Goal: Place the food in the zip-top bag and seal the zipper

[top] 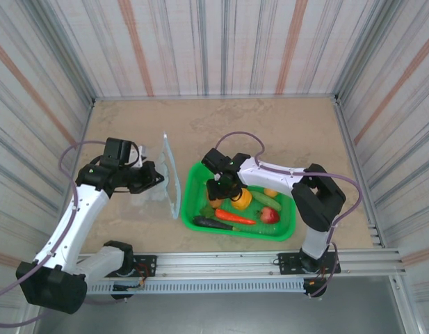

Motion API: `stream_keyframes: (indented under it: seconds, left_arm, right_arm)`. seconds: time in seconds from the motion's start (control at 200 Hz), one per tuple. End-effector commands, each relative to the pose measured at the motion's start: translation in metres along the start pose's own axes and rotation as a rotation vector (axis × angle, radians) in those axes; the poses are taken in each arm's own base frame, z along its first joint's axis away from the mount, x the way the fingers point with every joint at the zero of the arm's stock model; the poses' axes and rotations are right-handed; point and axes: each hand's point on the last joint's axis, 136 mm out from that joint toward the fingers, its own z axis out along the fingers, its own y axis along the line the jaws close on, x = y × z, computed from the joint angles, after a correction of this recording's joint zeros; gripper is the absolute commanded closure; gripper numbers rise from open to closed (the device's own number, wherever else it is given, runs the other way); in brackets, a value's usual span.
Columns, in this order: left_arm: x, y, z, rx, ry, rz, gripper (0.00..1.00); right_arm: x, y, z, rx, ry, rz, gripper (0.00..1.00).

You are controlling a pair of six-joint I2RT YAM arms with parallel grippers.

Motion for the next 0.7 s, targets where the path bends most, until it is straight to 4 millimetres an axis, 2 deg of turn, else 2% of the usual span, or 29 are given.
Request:
stream_keyframes:
  seconds: [0.0,0.155,0.401,0.471,0.581,0.691]
  left_arm:
    - [0.003,-0.010,-0.005,0.061,0.008,-0.009,1.00]
    - [0.008,-0.028,-0.009,0.150,0.044,-0.009,1.00]
    - [0.013,-0.045,-0.014,0.236,0.086,-0.011,1.00]
    - [0.014,-0.046,-0.012,0.247,0.098,-0.028,1.00]
    - [0.014,-0.048,-0.008,0.271,0.115,-0.051,1.00]
    - [0.014,-0.052,-0.006,0.294,0.124,-0.063,1.00]
  right_arm:
    - [-0.001,-0.006,-0.011,0.008,-0.031,0.006,0.55]
    - [-0.008,-0.006,-0.047,-0.055,-0.103,0.007,0.62]
    - [-0.026,0.017,-0.136,-0.214,-0.299,-0.057,0.63]
    - [-0.030,0.032,-0.161,-0.299,-0.338,-0.078,0.63]
    - [-0.031,0.067,-0.196,-0.470,-0.369,-0.133,0.62]
    - [-0.031,0.101,-0.219,-0.596,-0.392,-0.180,0.62]
